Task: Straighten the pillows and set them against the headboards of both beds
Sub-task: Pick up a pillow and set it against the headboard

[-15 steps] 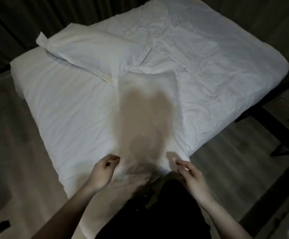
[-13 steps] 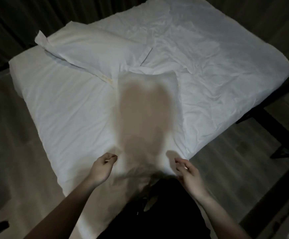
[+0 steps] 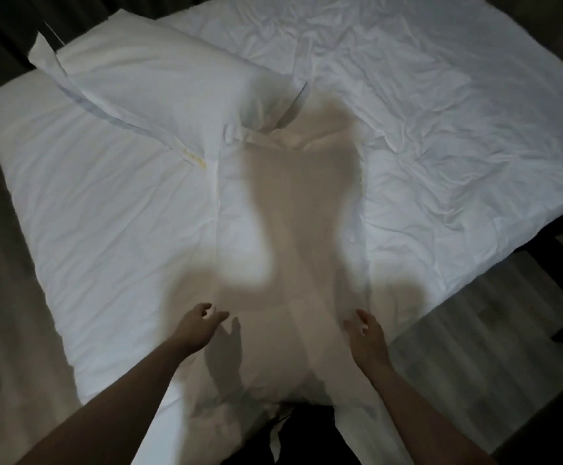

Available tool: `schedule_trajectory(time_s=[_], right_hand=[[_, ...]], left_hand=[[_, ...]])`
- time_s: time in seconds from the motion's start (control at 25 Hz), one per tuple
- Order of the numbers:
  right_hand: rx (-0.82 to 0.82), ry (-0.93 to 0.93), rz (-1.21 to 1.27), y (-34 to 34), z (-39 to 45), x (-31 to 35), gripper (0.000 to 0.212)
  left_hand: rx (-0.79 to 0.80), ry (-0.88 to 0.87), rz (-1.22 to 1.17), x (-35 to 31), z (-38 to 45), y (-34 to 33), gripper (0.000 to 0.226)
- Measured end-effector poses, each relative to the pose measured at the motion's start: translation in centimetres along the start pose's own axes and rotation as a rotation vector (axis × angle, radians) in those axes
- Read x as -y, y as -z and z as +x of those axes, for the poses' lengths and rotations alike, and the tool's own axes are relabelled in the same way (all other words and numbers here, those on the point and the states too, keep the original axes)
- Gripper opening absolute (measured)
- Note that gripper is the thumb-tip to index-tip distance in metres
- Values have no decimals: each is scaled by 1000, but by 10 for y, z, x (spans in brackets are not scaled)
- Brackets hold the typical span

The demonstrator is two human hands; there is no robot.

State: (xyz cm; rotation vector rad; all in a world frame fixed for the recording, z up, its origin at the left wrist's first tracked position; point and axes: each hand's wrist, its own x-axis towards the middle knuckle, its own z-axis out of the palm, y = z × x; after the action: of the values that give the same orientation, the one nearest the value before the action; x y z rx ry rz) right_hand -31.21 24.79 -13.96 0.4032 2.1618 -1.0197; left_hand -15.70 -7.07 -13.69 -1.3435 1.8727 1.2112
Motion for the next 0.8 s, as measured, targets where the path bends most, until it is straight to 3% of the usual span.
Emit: schedule_trajectory(time_s=[0.16, 0.28, 0.4, 0.56, 0.72, 0.8], right_hand=[[17, -73, 34, -16, 49, -14, 68], [24, -117, 78, -23, 63, -17, 96], [59, -153, 117, -18, 59, -4, 87], [48, -166, 215, 1, 42, 26, 77], [-33, -67, 285, 25, -6, 68, 50], [-61, 3, 310, 39, -38, 86, 37]], left_hand=[[96, 118, -87, 5, 37, -23, 101], [80, 133, -167, 15, 55, -35, 111], [62, 163, -174, 14, 55, -32, 112], [-33, 94, -204, -15, 29, -25, 95], [-217, -81, -231, -46, -40, -17, 40], [-241, -158, -271, -41, -74, -10, 34]])
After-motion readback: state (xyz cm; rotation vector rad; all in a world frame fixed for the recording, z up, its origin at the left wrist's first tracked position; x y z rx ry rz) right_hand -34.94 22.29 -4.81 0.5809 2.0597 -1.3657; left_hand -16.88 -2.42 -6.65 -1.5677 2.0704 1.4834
